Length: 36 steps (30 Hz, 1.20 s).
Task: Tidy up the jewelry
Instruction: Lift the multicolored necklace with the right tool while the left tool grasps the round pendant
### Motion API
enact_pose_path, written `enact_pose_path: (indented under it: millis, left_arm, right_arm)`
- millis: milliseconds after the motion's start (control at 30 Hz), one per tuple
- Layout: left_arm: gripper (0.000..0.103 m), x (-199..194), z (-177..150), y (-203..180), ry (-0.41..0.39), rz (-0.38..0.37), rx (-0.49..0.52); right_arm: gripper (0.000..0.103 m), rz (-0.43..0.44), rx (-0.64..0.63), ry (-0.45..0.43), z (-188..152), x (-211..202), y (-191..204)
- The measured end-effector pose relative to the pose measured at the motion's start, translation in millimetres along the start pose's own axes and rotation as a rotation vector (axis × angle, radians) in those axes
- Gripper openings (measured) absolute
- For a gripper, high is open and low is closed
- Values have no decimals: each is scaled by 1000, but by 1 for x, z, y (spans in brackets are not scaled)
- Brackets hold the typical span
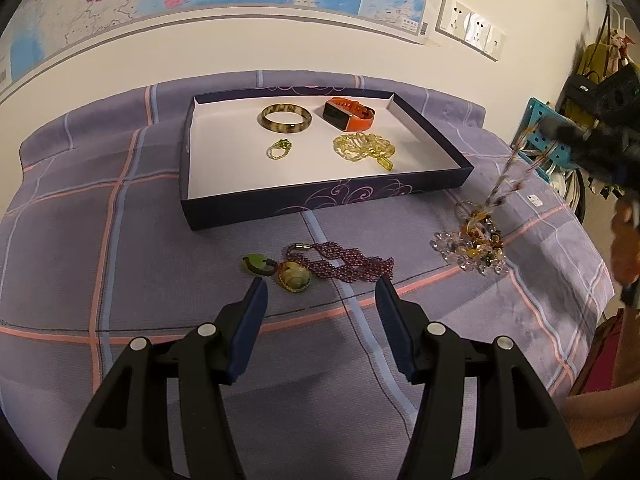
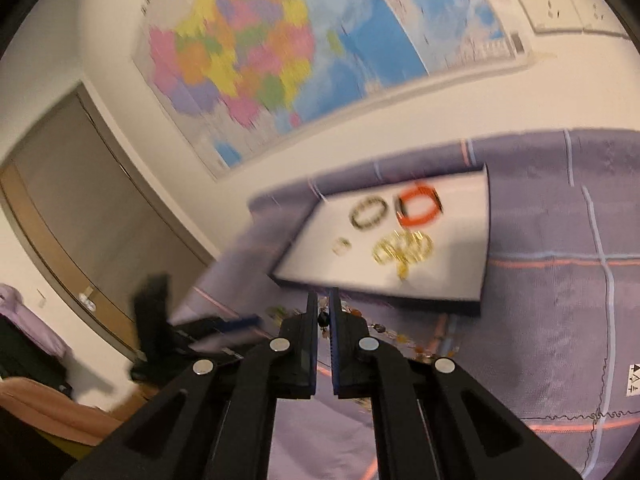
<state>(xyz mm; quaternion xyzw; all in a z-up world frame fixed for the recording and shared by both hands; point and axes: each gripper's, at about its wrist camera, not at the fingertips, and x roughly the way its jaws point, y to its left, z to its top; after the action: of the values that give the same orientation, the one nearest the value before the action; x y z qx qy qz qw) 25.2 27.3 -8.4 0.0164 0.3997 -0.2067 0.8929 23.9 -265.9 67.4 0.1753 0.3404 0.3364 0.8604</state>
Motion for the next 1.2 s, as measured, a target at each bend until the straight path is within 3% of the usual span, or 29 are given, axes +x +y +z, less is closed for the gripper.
enact_pose_path:
  millis: [567, 1033, 1133, 1200]
  left_arm:
    - [49, 2, -4, 0, 15, 14, 23]
    - [35, 29, 12, 8, 74, 30, 41]
    - [19, 31, 14, 9, 77, 27, 36]
    - [18, 31, 14, 10, 78, 20, 27]
  right_arm:
    - [4, 153, -123, -200, 38, -54, 67]
    - [4, 150, -102, -99, 23, -17, 62]
    - [4, 143, -91, -79, 20, -9, 58]
    - [4, 143, -85, -67, 20, -5, 56]
